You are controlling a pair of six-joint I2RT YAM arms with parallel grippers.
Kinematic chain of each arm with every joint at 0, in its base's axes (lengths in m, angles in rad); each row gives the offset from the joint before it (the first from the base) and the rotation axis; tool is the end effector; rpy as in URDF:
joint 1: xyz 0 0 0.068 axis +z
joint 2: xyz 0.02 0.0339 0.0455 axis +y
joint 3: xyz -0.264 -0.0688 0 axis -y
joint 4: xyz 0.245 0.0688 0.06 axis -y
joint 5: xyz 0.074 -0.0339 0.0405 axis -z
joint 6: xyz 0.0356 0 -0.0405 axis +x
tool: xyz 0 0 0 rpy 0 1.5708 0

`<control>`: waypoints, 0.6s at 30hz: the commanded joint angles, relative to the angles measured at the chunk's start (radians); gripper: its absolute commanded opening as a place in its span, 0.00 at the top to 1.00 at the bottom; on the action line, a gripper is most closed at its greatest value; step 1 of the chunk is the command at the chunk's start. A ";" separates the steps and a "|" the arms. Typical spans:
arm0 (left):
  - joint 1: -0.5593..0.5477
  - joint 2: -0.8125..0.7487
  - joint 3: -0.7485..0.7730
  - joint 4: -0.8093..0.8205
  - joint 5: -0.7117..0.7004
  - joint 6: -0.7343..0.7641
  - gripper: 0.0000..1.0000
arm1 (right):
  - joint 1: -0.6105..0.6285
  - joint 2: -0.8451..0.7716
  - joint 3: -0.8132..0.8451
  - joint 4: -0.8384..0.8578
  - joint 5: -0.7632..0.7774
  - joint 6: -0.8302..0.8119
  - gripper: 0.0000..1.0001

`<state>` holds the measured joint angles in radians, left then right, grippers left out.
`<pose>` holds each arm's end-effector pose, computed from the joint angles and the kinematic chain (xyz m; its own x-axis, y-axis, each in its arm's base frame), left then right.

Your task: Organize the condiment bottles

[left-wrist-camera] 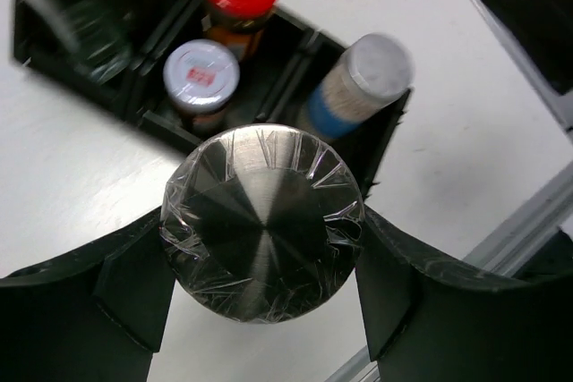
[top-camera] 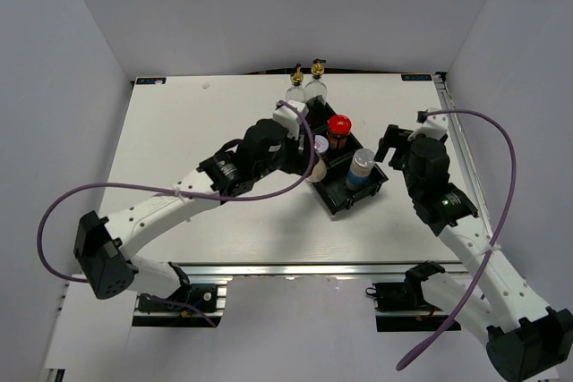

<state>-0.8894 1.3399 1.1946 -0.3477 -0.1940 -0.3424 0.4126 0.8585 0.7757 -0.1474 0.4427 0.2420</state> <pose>0.1985 -0.2338 0.3428 -0.5008 0.0945 -0.8604 0.5170 0.8298 -0.2098 0.1893 0.0662 0.3286 -0.1982 0.1496 -0.9687 0.0693 0.9879 0.1384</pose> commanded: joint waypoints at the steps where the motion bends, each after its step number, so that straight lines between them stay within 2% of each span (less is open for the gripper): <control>1: -0.025 0.057 0.097 0.124 0.137 0.055 0.97 | -0.023 -0.051 -0.018 0.000 0.126 0.077 0.11; 5: -0.036 0.131 0.128 0.191 0.244 0.062 0.97 | -0.046 -0.076 -0.033 0.000 0.130 0.097 0.11; 8: -0.051 0.208 0.184 0.171 0.280 0.069 0.98 | -0.055 -0.078 -0.035 -0.007 0.129 0.098 0.11; 18: -0.077 0.314 0.267 0.104 0.208 0.103 0.96 | -0.078 -0.070 -0.038 -0.009 0.105 0.091 0.11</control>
<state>-0.9573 1.6676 1.3788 -0.2802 0.0246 -0.2512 0.3412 0.7918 0.7364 -0.1780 0.5426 0.3218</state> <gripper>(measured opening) 0.798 0.895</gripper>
